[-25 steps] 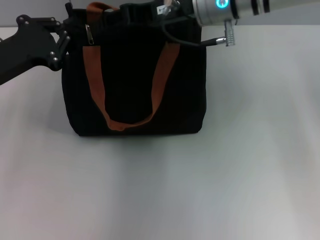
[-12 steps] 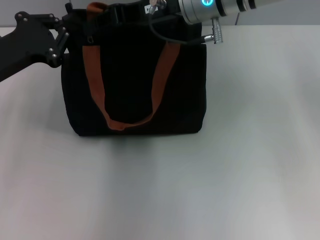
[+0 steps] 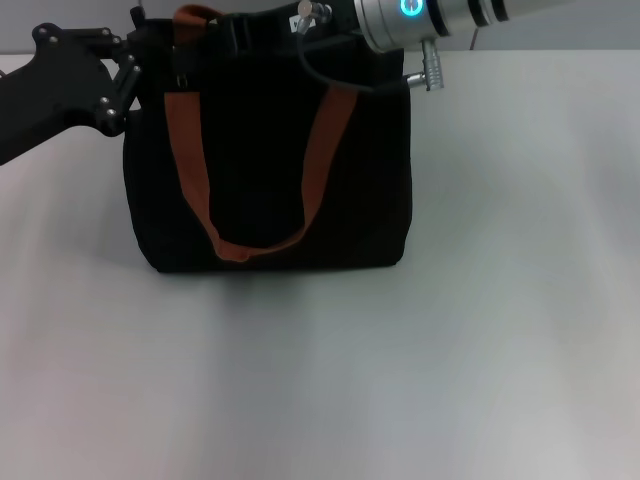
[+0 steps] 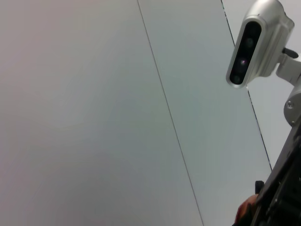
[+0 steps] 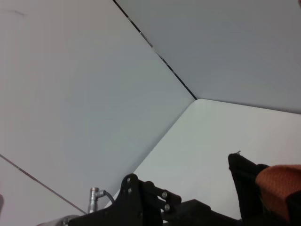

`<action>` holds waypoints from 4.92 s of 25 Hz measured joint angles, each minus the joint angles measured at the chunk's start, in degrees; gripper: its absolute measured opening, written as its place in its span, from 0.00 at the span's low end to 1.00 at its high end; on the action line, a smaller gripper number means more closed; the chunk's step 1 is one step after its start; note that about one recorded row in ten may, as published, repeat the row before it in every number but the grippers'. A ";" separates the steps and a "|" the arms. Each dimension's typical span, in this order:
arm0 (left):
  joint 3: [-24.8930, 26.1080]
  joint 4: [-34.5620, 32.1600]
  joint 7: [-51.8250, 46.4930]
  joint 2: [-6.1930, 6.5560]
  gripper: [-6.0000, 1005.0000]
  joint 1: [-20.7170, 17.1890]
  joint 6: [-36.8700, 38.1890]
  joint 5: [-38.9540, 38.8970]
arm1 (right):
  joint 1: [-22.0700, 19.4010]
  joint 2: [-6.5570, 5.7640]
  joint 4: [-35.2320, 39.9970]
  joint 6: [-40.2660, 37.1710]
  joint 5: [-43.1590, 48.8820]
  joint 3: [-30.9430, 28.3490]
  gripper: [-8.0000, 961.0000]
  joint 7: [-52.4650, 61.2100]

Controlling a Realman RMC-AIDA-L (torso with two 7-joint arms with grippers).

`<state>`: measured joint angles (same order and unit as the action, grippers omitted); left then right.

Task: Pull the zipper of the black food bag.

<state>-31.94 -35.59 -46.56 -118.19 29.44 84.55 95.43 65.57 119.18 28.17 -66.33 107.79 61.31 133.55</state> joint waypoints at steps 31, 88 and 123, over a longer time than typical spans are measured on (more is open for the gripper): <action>0.20 0.00 0.11 0.12 0.03 1.40 0.42 -0.03 | 0.89 0.53 1.51 3.77 -0.62 6.36 0.16 0.82; 0.29 0.57 -2.31 0.02 0.04 -1.35 -0.40 -1.30 | -36.25 -1.27 9.71 -24.27 -33.98 -1.08 0.31 -47.48; -1.16 0.83 -21.37 3.76 0.83 -11.37 22.70 13.92 | -38.58 -0.18 2.51 -27.09 -10.58 -1.03 0.86 -73.15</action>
<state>-33.09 -34.76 -67.93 -114.43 18.07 107.25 109.35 26.99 119.00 30.68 -93.42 97.21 60.28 60.40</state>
